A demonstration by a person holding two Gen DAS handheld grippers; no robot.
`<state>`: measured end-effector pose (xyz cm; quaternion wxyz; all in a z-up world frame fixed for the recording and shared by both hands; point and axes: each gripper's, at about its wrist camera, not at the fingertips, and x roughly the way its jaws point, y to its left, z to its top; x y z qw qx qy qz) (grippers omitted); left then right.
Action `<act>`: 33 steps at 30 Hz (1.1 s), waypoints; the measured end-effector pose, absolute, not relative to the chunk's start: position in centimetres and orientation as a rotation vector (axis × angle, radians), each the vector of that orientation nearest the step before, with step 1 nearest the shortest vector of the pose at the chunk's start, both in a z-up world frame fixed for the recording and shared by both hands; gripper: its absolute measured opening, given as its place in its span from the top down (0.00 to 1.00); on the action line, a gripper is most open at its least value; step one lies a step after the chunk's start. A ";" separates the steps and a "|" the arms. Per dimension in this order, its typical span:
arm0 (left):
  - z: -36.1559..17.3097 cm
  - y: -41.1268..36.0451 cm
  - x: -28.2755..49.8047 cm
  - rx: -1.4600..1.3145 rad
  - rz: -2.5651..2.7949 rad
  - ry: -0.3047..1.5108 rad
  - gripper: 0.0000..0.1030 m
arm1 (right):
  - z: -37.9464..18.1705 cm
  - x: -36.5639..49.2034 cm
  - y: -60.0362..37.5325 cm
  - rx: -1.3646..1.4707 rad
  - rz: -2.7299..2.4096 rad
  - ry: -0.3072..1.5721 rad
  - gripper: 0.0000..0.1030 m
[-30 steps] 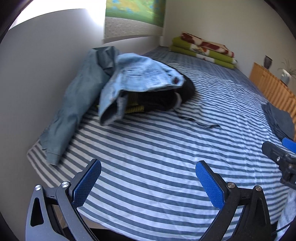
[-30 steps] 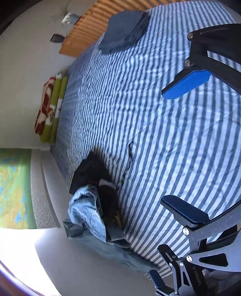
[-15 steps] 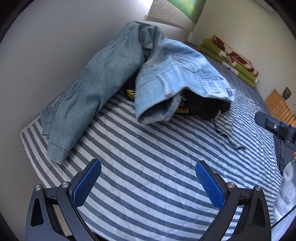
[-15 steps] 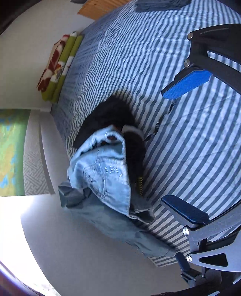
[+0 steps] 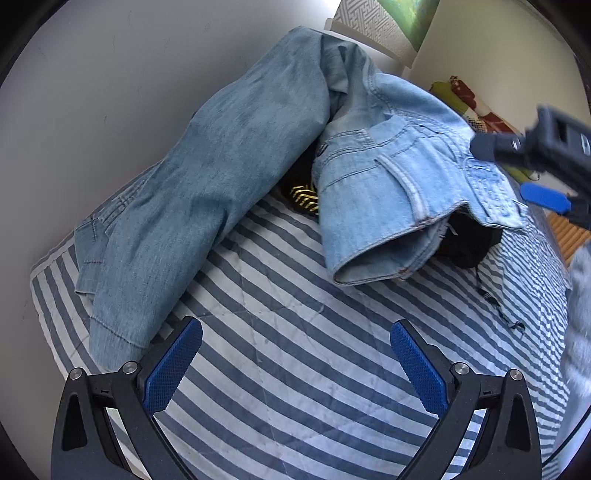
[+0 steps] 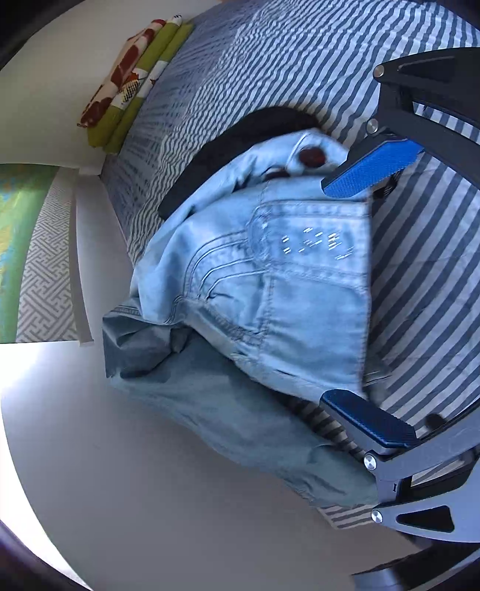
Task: Organize objects
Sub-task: 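Reach both tools to the clothes pile and grasp the light-blue denim jacket with the right tool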
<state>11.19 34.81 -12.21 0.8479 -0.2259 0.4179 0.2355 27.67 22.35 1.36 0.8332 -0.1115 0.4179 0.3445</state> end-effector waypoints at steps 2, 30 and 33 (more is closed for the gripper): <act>-12.6 35.5 11.2 -0.481 0.512 0.880 0.00 | 1.2 28.5 23.5 -0.226 0.734 0.900 0.01; -15.1 36.6 11.1 -0.395 0.553 0.855 0.01 | -2.3 29.6 24.4 -0.007 0.678 1.149 0.66; -15.1 36.5 11.0 -0.399 0.548 0.851 0.01 | -2.3 29.2 24.7 -0.017 0.702 1.150 0.95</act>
